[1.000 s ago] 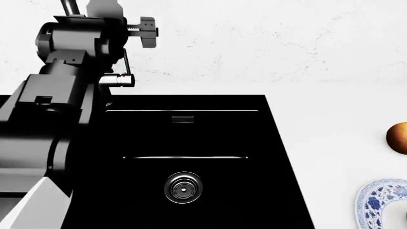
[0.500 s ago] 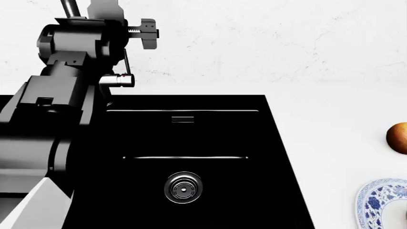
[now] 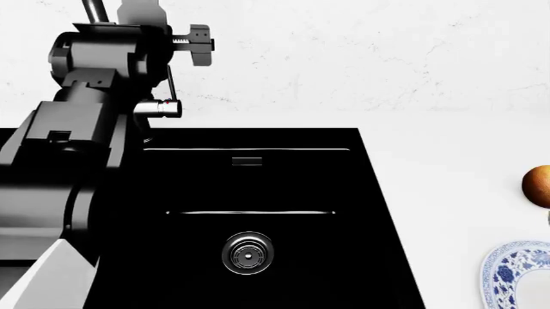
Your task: Pick the cheese from the counter and place it in the sink. Then turn on the sink faucet.
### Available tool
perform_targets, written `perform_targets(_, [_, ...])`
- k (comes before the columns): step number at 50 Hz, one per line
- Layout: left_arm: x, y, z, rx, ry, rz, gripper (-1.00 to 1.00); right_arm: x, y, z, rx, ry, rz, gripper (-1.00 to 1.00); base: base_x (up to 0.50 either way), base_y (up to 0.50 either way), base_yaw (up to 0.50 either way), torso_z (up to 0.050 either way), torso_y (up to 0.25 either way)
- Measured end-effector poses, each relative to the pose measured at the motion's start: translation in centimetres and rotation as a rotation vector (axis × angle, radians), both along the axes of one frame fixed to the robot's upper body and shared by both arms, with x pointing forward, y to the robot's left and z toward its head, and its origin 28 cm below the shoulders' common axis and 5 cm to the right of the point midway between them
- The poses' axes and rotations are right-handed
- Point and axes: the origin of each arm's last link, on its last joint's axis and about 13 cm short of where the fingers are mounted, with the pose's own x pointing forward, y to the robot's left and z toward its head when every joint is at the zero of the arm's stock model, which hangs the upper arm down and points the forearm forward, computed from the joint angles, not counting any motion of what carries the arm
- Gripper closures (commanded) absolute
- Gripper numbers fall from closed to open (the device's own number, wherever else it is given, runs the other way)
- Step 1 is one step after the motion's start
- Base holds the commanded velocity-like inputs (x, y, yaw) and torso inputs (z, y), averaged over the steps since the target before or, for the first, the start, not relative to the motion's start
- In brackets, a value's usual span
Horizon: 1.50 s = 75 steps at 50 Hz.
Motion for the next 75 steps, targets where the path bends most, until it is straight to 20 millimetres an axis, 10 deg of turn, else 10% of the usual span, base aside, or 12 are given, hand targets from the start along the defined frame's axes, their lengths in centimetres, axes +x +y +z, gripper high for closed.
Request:
perform_targets(15, [0.0, -0.1, 0.0, 0.0, 0.0, -0.008, -1.0, 7.4, 6.5, 2.7, -0.061, -0.11, 0.345, 1.0, 0.0, 0.0, 0.0, 0.0, 0.0])
perform_targets(38, [0.0, -0.5, 0.1, 0.003, -0.002, -0.022, -1.0, 17.4, 16.7, -1.1, -0.032, -0.04, 0.657, 1.0, 0.0, 0.0, 0.0, 0.0, 0.0])
perform_targets(57, [0.0, -0.7, -0.1, 0.003, 0.004, -0.032, -1.0, 22.6, 22.3, -12.1, -0.016, 0.091, 0.749, 1.0, 0.0, 0.0, 0.0, 0.0, 0.0])
perform_targets(75, [0.1, -0.8, -0.5, 0.003, 0.011, -0.041, -1.0, 21.8, 23.0, -23.2, -0.044, 0.235, 0.802, 1.0, 0.0, 0.0, 0.0, 0.0, 0.0])
